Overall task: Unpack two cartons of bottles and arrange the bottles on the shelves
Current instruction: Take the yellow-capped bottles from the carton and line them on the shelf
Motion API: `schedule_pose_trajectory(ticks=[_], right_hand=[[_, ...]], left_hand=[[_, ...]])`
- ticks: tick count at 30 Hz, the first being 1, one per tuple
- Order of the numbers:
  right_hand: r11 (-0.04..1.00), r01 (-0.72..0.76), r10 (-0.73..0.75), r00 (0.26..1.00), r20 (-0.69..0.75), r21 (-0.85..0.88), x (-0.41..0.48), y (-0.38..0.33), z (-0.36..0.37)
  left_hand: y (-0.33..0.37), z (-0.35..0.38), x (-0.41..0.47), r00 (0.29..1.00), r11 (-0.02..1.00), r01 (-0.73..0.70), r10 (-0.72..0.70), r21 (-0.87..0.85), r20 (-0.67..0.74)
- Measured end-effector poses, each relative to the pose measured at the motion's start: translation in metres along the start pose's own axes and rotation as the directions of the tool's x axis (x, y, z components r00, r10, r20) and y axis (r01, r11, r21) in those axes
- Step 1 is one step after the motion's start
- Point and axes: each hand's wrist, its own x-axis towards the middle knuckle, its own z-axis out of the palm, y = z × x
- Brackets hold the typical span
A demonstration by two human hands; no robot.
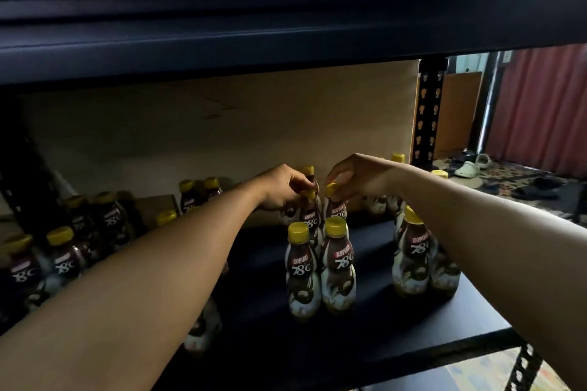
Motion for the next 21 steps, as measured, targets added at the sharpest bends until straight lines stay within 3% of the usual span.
schedule_pose_trajectory(ticks=[21], right_hand=[[0.996, 0.02, -0.023, 0.999, 0.041, 0.083, 0.007, -0.015, 0.02]], left_hand=[[-0.013, -0.01, -0.026, 0.999, 0.997, 0.023, -0.026, -0.079, -0.034]])
